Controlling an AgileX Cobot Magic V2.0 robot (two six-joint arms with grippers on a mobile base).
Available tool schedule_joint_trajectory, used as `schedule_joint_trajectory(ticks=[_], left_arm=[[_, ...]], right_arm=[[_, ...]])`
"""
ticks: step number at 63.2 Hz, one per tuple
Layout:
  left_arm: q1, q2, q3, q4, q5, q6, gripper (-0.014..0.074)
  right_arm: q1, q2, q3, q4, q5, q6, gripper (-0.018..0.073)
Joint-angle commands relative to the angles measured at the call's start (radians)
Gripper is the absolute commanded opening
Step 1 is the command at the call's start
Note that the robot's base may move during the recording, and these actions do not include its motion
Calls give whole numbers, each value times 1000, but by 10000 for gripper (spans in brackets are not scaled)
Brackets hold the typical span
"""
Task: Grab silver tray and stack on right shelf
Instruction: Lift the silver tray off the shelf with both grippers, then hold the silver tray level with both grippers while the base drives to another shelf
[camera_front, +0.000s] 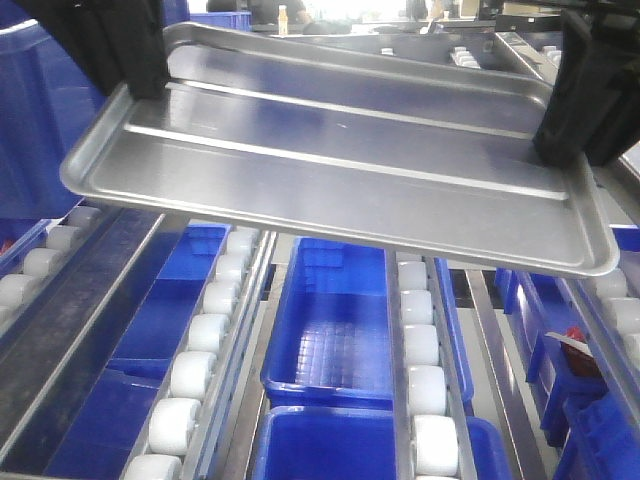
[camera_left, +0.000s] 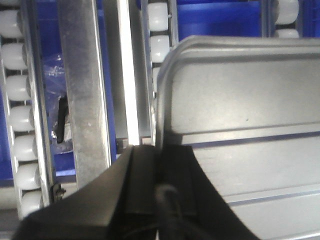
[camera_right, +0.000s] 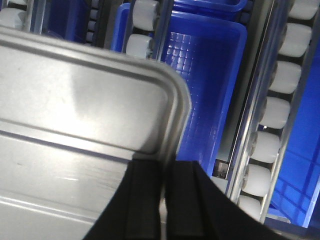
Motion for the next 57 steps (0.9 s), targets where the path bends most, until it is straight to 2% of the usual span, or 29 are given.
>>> schedule_joint_trajectory(ticks=[1, 57], left_arm=[[-5, -31, -36, 54, 4, -7, -93], [-5, -31, -36, 54, 4, -7, -93]], right_arm=[[-2, -27, -30, -36, -5, -31, 57], [-2, -27, -30, -36, -5, -31, 57]])
